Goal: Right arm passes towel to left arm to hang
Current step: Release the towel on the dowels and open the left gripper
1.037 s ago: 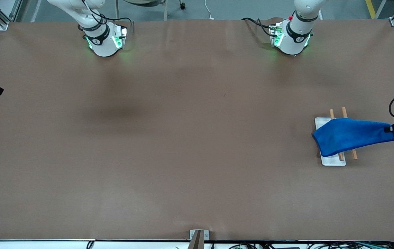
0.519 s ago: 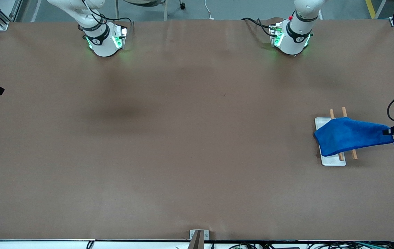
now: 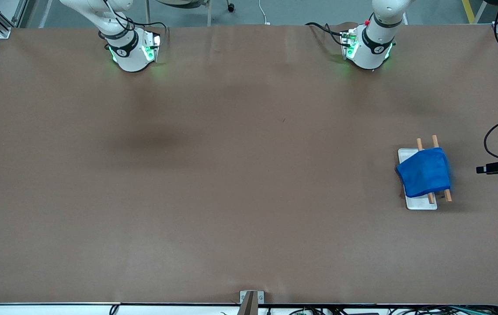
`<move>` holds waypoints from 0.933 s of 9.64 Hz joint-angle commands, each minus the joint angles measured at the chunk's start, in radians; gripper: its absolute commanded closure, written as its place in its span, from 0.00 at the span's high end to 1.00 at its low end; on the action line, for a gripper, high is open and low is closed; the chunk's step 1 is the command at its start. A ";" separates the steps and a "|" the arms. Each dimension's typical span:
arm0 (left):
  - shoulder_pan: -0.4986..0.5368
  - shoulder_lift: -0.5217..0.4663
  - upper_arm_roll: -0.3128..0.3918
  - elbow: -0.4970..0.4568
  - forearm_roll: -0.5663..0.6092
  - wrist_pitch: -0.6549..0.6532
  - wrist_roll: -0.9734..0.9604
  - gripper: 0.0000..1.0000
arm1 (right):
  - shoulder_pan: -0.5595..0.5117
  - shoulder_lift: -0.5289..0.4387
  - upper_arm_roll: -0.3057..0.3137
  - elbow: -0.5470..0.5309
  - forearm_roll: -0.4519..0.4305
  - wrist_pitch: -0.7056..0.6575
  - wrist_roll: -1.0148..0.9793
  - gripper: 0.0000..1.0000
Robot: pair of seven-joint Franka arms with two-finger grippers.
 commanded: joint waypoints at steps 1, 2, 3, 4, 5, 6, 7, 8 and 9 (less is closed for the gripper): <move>-0.014 -0.008 -0.009 0.005 0.018 -0.051 0.003 1.00 | -0.013 -0.013 0.017 -0.013 -0.017 -0.007 0.004 1.00; -0.016 -0.046 -0.024 0.015 0.018 -0.054 -0.004 1.00 | -0.013 -0.013 0.017 -0.013 -0.013 -0.002 0.004 1.00; -0.014 -0.080 -0.049 0.014 0.015 -0.057 -0.067 1.00 | -0.013 -0.013 0.017 -0.011 -0.006 0.002 0.004 1.00; -0.013 -0.110 -0.087 0.009 0.015 -0.063 -0.164 1.00 | -0.013 -0.013 0.017 -0.011 -0.005 0.002 0.002 1.00; -0.013 -0.144 -0.138 0.008 0.016 -0.103 -0.282 1.00 | -0.013 -0.013 0.017 -0.011 -0.005 -0.001 0.004 1.00; -0.013 -0.181 -0.202 0.008 0.016 -0.135 -0.412 1.00 | -0.013 -0.013 0.017 -0.011 -0.005 -0.001 0.004 1.00; -0.013 -0.215 -0.257 0.006 0.024 -0.151 -0.524 1.00 | -0.013 -0.013 0.017 -0.011 -0.005 -0.002 -0.001 1.00; -0.013 -0.247 -0.306 0.006 0.025 -0.154 -0.601 1.00 | -0.013 -0.013 0.017 -0.010 -0.005 -0.002 -0.002 1.00; -0.013 -0.276 -0.339 0.006 0.025 -0.166 -0.647 1.00 | -0.013 -0.013 0.017 -0.010 -0.005 -0.001 -0.002 1.00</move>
